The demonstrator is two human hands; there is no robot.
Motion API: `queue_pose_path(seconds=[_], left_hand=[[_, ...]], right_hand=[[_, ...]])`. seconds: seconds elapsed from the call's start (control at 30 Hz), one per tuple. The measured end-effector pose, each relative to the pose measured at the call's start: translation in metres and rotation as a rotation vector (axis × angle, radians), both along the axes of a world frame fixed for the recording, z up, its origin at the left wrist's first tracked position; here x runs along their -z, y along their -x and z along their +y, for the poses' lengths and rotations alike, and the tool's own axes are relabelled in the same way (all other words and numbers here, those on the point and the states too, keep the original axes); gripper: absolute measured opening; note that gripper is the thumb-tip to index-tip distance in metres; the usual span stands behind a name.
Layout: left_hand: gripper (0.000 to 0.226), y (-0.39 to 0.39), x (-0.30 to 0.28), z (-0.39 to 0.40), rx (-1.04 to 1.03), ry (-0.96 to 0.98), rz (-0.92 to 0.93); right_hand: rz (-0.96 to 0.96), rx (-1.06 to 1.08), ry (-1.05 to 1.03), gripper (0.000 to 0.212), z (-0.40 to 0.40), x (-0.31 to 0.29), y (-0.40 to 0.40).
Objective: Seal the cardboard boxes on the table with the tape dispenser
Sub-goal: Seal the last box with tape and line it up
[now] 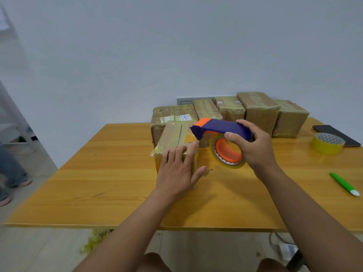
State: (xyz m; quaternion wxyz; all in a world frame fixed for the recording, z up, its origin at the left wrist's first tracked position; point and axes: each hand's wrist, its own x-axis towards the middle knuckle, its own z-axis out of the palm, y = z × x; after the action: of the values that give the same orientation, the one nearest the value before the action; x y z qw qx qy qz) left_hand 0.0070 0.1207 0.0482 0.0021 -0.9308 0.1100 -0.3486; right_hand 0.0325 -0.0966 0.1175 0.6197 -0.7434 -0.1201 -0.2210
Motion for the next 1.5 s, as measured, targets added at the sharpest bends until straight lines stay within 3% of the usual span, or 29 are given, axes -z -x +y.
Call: queue_pose_path(seconds=[0.1, 0.4, 0.57, 0.8, 1.2, 1.3, 1.4, 1.5], left_hand=[[0.074, 0.006, -0.007, 0.002, -0.001, 0.065, 0.023], [0.065, -0.005, 0.009, 0.007, -0.107, 0.027, -0.026], [0.069, 0.000, 0.005, 0.011, -0.038, 0.062, -0.046], [0.038, -0.008, -0.002, 0.009, 0.021, 0.389, -0.151], [0.039, -0.008, -0.013, 0.009, 0.000, 0.265, -0.132], [0.032, -0.005, -0.014, 0.010, 0.022, 0.283, -0.131], [0.030, 0.002, -0.016, 0.020, 0.118, 0.331, -0.121], [0.033, 0.003, -0.015, 0.038, 0.123, 0.358, -0.085]], right_hand=[[-0.017, 0.017, 0.007, 0.056, 0.001, -0.008, -0.001], [-0.025, 0.014, 0.019, 0.056, 0.014, -0.014, -0.004], [-0.030, 0.007, -0.016, 0.055, 0.022, -0.016, -0.003], [0.001, 0.016, -0.109, 0.050, 0.024, -0.014, -0.004], [-0.024, -0.010, -0.174, 0.046, 0.046, -0.039, -0.007], [-0.038, -0.014, -0.182, 0.044, 0.068, -0.042, -0.009], [-0.015, -0.035, -0.172, 0.028, 0.085, -0.036, -0.011], [-0.006, -0.008, -0.116, 0.035, 0.090, -0.029, -0.013]])
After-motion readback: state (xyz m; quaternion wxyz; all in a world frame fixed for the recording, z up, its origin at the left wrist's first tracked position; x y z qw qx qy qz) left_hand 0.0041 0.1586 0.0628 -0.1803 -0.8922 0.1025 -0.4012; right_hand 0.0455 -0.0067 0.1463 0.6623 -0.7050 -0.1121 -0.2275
